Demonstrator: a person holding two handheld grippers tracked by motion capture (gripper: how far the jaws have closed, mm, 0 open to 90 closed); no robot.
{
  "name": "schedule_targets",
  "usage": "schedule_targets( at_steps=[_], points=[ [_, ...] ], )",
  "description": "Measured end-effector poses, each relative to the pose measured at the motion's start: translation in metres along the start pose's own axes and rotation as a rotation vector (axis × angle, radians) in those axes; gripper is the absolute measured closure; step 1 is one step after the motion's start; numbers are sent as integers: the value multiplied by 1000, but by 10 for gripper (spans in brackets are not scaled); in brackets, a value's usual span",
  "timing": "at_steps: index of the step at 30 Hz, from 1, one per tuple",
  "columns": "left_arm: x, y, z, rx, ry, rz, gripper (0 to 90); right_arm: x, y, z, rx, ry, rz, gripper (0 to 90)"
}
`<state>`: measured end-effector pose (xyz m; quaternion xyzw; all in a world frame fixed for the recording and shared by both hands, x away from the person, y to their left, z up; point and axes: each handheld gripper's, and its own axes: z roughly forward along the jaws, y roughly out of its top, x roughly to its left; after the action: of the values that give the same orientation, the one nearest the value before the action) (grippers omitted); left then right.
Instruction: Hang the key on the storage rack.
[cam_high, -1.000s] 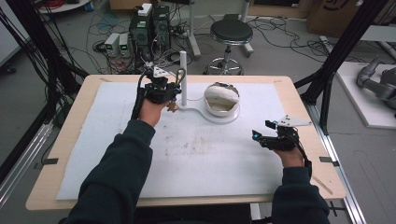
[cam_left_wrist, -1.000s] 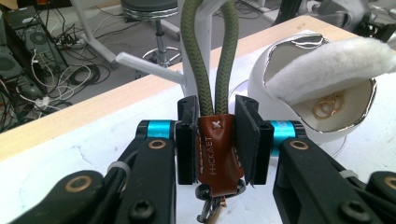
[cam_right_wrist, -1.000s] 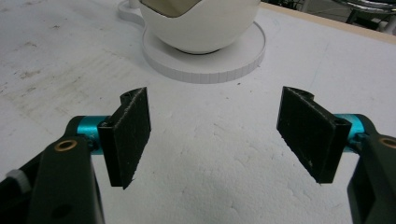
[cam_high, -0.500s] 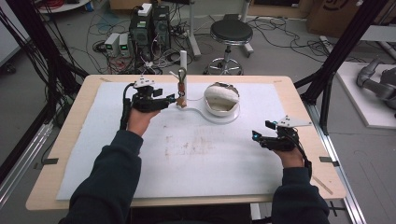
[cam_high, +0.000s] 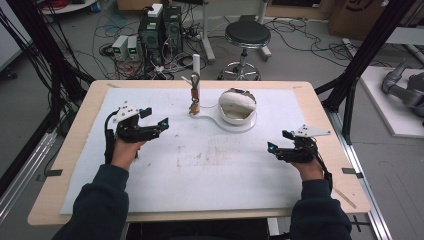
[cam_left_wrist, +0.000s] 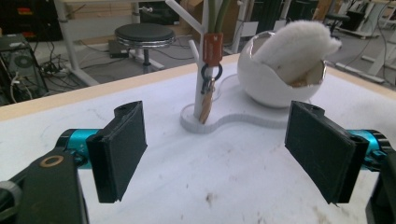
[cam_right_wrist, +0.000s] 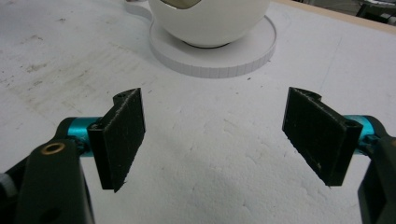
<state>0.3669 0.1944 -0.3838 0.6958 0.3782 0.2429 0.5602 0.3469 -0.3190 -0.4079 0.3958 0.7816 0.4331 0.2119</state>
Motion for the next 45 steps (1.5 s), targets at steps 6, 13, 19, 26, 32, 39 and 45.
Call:
schedule_targets(
  at_steps=[6,13,19,26,32,39,45],
  points=[
    [-4,-20,-19,-13,-2,-6,205,3,-1,3,22,6,-11,212],
    [-5,-41,-28,2,17,-37,205,4,-2,0,14,16,2,212],
    [-1,-46,-34,0,44,-42,205,5,-2,-3,2,9,3,212],
    [5,-52,-40,7,72,-59,205,9,-2,-4,9,-3,-5,212],
    [5,-51,-42,-3,74,-49,205,14,-4,-6,10,-4,-10,212],
    [5,-51,-43,-7,81,-48,205,14,-5,-6,16,-6,-9,212],
    [6,-51,-43,-7,88,-52,205,12,-6,-5,11,-12,1,212]
  ],
)
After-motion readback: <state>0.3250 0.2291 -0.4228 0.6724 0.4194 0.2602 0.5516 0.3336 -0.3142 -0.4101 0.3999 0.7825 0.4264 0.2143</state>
